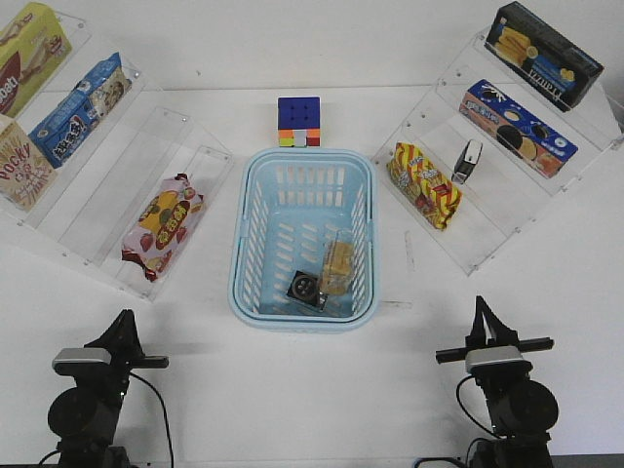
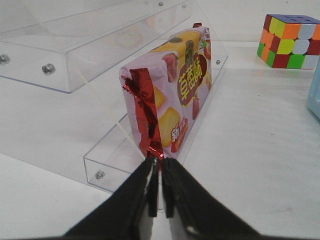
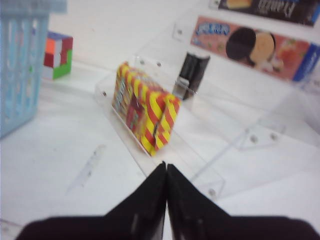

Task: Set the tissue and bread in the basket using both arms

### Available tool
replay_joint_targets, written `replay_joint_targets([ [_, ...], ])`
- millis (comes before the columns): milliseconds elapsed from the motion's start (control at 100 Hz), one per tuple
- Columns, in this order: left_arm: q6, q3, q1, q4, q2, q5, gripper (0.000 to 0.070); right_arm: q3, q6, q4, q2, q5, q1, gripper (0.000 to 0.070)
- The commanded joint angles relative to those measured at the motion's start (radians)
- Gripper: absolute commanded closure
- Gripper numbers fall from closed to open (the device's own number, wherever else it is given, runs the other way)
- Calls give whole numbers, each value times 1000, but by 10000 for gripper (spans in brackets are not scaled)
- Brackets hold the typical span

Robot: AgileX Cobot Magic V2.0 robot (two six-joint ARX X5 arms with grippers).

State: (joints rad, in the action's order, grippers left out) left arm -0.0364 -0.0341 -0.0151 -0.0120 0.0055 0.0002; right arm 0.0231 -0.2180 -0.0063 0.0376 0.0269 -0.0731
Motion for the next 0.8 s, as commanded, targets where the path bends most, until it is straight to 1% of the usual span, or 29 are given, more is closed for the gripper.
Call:
replay_joint_targets([
  [0, 9, 20, 3, 12, -2, 1, 699, -11, 34, -27, -44, 1, 10, 700],
  [100, 9, 20, 2, 13, -2, 1, 699, -11, 75, -87, -37, 8, 20, 700],
  [140, 9, 20, 3, 13, -2, 1, 699, -11, 105, -121, -37, 10, 20, 700],
  [210, 9, 20, 3, 11, -1, 1, 699, -11, 138, -120, -37, 8, 20, 700],
  [790, 9, 20, 3, 13, -2, 1, 699, -11, 140, -99, -37, 7, 20, 700],
])
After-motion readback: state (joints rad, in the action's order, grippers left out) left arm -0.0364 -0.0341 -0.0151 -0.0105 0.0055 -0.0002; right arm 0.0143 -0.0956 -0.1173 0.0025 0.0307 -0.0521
